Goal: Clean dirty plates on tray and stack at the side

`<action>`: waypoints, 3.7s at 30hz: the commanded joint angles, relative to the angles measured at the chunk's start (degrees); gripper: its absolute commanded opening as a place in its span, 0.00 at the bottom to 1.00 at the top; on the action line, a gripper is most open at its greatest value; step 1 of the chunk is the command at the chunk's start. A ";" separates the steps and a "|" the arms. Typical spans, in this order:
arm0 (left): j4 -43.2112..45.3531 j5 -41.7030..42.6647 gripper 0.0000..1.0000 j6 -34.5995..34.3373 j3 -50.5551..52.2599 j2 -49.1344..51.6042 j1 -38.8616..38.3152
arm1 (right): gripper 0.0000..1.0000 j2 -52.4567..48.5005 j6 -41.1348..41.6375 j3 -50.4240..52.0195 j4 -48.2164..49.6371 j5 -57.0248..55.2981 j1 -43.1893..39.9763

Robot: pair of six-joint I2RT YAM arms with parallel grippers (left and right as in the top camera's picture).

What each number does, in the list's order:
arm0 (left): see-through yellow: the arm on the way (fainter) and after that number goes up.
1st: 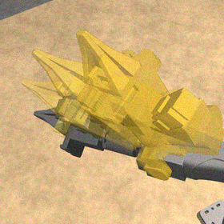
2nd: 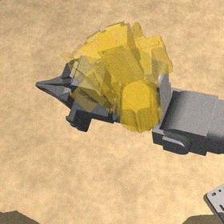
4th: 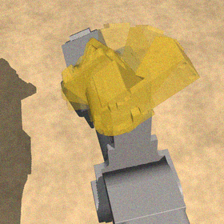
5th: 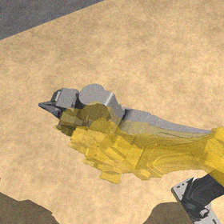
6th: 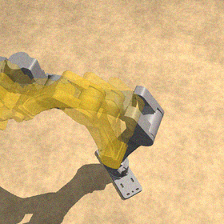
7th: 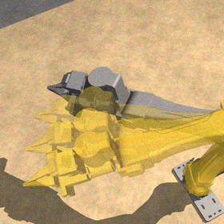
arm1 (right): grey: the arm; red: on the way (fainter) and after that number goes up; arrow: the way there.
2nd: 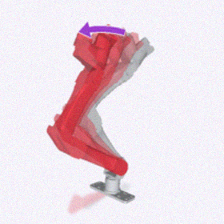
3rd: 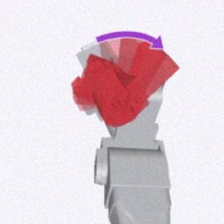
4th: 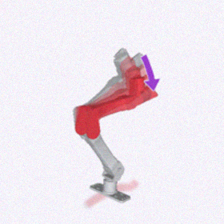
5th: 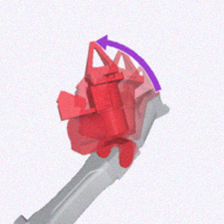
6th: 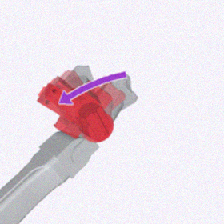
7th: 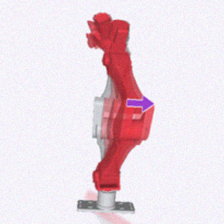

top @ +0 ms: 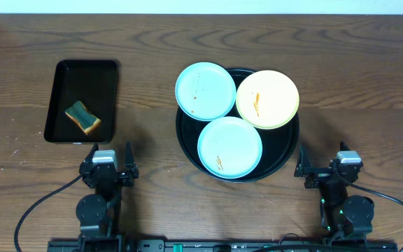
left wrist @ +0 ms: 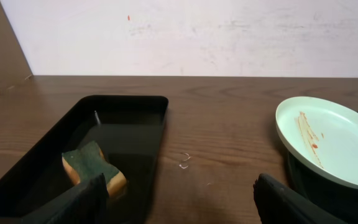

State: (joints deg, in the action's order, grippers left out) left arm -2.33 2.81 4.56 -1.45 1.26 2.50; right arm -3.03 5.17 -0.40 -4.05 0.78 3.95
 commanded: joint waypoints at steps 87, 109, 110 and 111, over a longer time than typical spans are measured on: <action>-2.84 0.61 0.76 -8.31 -11.63 1.42 -0.22 | 0.99 -0.81 0.61 -5.44 9.03 11.37 0.22; -35.04 4.37 0.76 -8.26 -56.57 45.31 -0.17 | 0.99 -37.09 0.59 -35.76 -0.48 20.04 0.22; -38.05 3.87 0.76 -8.26 -59.56 47.95 -0.17 | 0.99 -39.32 0.59 -37.83 -2.21 20.81 0.22; -40.37 3.45 0.76 -8.24 -61.70 49.86 -0.13 | 0.99 -40.87 0.59 -39.34 -3.61 21.24 0.22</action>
State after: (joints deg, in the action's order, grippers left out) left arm -39.55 6.94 -3.20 -57.04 46.50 2.50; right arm -40.12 5.45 -35.07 -5.93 19.16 3.95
